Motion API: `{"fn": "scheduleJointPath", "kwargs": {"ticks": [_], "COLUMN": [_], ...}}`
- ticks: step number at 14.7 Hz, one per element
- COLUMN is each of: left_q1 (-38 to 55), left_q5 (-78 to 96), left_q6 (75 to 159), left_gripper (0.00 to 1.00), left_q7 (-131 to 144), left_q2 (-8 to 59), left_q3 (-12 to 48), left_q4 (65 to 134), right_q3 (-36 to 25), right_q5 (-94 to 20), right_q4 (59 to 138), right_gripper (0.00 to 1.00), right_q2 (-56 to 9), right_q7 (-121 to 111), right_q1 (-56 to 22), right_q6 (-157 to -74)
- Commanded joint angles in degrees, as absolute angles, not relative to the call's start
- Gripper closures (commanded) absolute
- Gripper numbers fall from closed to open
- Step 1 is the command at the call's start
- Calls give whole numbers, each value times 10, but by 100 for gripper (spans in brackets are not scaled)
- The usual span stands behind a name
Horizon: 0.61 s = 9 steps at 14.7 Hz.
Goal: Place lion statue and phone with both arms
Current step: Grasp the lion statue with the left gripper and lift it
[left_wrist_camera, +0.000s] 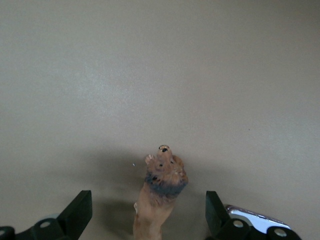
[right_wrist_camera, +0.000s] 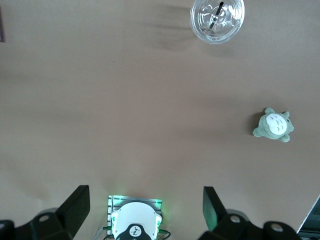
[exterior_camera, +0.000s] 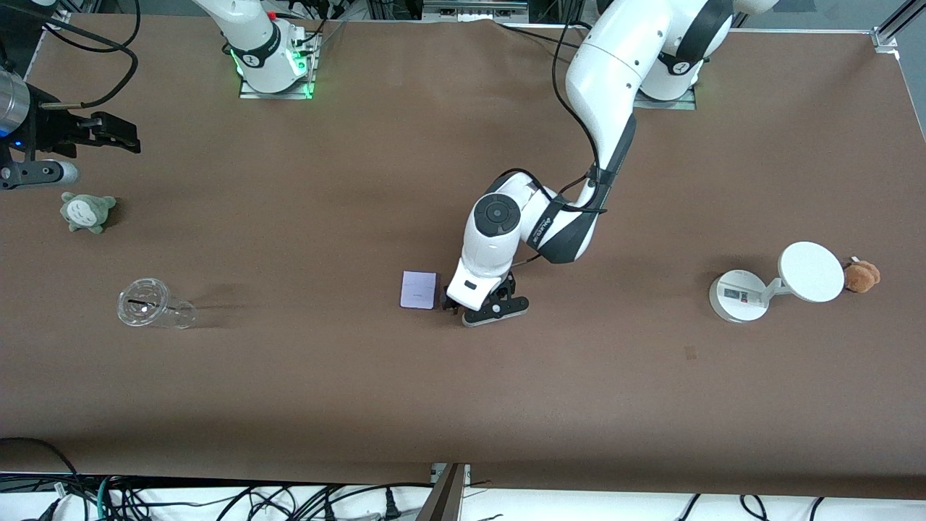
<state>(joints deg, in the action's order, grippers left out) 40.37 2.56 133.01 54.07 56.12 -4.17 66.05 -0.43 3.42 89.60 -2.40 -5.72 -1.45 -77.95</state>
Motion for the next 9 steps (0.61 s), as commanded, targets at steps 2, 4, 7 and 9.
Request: {"fn": "scheduleJointPath", "kwargs": {"ticks": [2, 4, 7, 9], "left_q1": [414, 417, 420, 417], "left_q5": [14, 13, 13, 12], "left_q6": [1342, 1341, 1342, 1342], "left_gripper": [9, 31, 57, 74], "left_q7": [547, 548, 544, 539], "left_q2": [589, 589, 589, 588], "left_q3": [-48, -49, -49, -49], "left_q4": [632, 633, 633, 636], "right_q3": [-1, -1, -1, -1], "right_q5": [31, 31, 31, 31], "right_q4": [893, 893, 893, 893], "right_gripper": [0, 0, 0, 0], "right_q2": [-24, -24, -24, -24], "right_q7": [-60, -60, -60, -60], "right_q1": [-9, -9, -9, -9], "right_q6": [-780, -780, -780, -780]}}
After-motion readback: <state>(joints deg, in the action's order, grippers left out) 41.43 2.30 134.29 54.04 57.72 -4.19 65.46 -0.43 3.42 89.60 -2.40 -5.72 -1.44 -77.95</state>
